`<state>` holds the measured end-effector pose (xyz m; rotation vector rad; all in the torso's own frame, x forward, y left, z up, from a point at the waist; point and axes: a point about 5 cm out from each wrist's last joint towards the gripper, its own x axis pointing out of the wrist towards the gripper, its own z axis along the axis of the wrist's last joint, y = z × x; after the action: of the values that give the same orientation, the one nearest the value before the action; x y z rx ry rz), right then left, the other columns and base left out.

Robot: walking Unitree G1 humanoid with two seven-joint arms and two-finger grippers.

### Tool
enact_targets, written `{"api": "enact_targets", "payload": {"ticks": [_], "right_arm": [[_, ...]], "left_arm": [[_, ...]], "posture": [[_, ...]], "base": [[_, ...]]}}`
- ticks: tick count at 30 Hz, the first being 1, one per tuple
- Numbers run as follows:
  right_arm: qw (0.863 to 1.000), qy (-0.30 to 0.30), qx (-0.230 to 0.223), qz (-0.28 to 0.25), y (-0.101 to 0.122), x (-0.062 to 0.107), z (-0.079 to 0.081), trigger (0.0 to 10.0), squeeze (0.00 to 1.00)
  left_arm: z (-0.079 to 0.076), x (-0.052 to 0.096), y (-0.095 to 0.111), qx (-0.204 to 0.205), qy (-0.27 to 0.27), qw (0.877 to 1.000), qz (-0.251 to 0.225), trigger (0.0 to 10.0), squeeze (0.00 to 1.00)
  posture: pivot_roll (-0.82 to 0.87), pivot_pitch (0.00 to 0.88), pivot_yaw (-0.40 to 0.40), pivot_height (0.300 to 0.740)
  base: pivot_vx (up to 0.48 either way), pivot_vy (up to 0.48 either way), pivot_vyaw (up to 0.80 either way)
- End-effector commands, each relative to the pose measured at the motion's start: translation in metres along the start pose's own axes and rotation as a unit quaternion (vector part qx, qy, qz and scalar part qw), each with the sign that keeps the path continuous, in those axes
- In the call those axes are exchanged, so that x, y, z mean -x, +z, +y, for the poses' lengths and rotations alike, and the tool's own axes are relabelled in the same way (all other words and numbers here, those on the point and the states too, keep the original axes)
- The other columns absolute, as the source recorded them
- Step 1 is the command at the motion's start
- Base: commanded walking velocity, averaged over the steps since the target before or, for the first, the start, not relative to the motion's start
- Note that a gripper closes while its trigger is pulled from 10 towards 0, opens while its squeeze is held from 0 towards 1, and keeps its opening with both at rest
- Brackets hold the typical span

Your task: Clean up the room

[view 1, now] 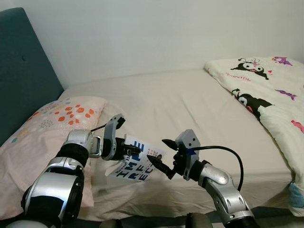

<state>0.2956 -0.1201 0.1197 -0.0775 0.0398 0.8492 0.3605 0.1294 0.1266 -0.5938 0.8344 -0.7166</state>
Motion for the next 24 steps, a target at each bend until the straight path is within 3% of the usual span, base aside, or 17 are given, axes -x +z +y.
{"api": "enact_targets", "payload": {"ticks": [1, 6, 11, 13, 16, 19, 21, 24], "right_arm": [[1.000, 0.001, -0.014, -0.004, 0.001, 0.001, 0.002, 10.0, 0.00], [1.000, -0.001, -0.016, -0.004, 0.003, 0.003, 0.000, 10.0, 0.00], [1.000, -0.002, -0.015, -0.004, 0.004, 0.002, 0.000, 10.0, 0.00], [1.000, -0.001, -0.014, -0.003, 0.004, 0.002, 0.000, 10.0, 0.00], [1.000, -0.003, -0.012, 0.001, 0.003, 0.003, 0.001, 10.0, 0.00], [1.000, -0.003, -0.012, 0.001, 0.003, 0.003, 0.001, 10.0, 0.00], [1.000, -0.005, -0.010, 0.004, 0.002, 0.004, 0.002, 10.0, 0.00], [1.000, -0.006, -0.009, 0.006, 0.002, 0.004, 0.002, 10.0, 0.00]], "left_arm": [[-0.017, -0.007, 0.012, 0.054, -0.049, 0.996, -0.056, 0.0, 0.00], [-0.027, -0.005, 0.027, 0.084, -0.068, 0.989, -0.097, 0.0, 0.00], [-0.034, -0.005, 0.033, 0.075, -0.078, 0.989, -0.102, 0.0, 0.00], [-0.033, -0.006, 0.031, 0.054, -0.067, 0.992, -0.089, 0.0, 0.00], [-0.019, -0.014, 0.013, -0.029, -0.006, 0.999, -0.040, 0.0, 0.00], [-0.019, -0.014, 0.013, -0.029, -0.006, 0.999, -0.040, 0.0, 0.00], [-0.008, -0.019, 0.002, -0.069, 0.039, 0.997, -0.021, 0.0, 0.00], [-0.005, -0.020, 0.001, -0.075, 0.051, 0.996, -0.022, 0.0, 0.00]], "posture": [[0.04, 0.115, 0.054, 0.590], [0.04, 0.116, 0.053, 0.590], [0.04, 0.117, 0.051, 0.590], [0.04, 0.117, 0.052, 0.590], [0.04, 0.120, 0.056, 0.590], [0.04, 0.120, 0.056, 0.590], [0.04, 0.125, 0.058, 0.590], [0.04, 0.125, 0.058, 0.590]], "base": [[0.000, 0.000, 0.00], [0.000, 0.000, 0.00], [0.000, 0.000, 0.00], [0.000, 0.000, 0.00], [0.000, 0.000, 0.00], [0.000, 0.000, 0.00], [0.000, 0.000, 0.00], [0.000, 0.000, 0.00]]}}
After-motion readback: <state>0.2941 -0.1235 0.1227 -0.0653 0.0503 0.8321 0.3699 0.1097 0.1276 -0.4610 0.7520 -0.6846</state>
